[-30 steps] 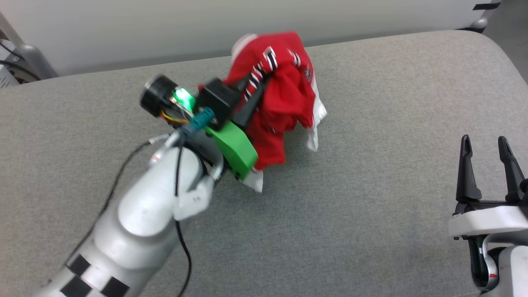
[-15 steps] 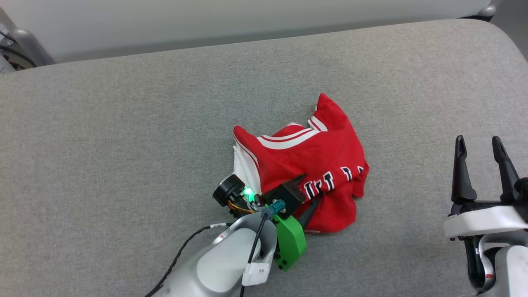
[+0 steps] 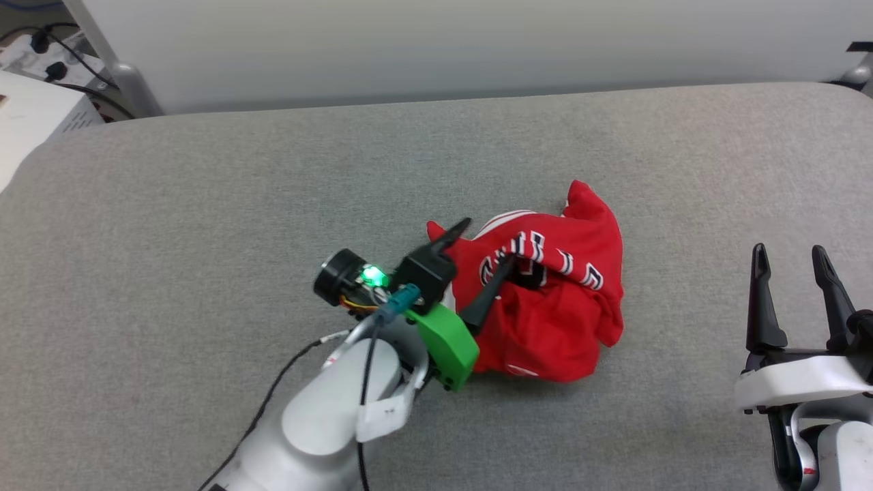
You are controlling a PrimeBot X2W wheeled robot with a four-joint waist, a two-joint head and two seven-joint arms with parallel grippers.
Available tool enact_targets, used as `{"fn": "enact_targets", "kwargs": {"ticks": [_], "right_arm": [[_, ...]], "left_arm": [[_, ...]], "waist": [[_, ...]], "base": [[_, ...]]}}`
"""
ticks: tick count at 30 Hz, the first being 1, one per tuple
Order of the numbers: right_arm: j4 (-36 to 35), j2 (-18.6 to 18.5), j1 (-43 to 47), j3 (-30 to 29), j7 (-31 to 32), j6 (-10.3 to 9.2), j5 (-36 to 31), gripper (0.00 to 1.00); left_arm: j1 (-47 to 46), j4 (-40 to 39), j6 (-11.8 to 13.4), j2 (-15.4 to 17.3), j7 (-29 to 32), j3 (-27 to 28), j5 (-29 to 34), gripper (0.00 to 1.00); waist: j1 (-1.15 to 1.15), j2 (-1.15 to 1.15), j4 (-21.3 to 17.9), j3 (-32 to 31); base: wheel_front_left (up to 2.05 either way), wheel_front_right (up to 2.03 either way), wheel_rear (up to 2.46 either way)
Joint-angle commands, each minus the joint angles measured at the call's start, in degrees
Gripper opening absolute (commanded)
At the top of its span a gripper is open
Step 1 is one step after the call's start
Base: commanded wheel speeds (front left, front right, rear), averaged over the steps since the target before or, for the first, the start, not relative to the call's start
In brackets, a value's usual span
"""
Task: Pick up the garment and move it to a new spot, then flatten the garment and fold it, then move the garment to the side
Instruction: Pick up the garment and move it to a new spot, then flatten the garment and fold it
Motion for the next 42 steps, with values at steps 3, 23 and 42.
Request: {"fn": "enact_targets", "kwargs": {"ticks": [3,23,42], "right_arm": [[0.0,-0.1,1.2,0.1,-0.1,-0.05,-0.5,1.00],[-0.5,-0.1,3.0,0.7,-0.1,-0.05,-0.3,1.00],[5.6,-4.3,-0.6,11.9,17.9,-0.05,-2.1,1.00]], "left_arm": [[3.6,-4.9,2.3,5.1,-0.3,5.9,0.0,1.00],[21.4,-20.0,7.6,8.0,-0.3,21.2,1.5,1.00],[30.2,-24.5,1.5,1.8,-0.3,32.5,9.3,1.00]], "waist": [[0.00,0.62,4.0,-3.6],[0.00,0.62,6.7,-5.7],[0.00,0.62,13.2,-3.1]], "base": [[0.00,0.00,0.00],[0.00,0.00,0.00],[0.00,0.00,0.00]]}}
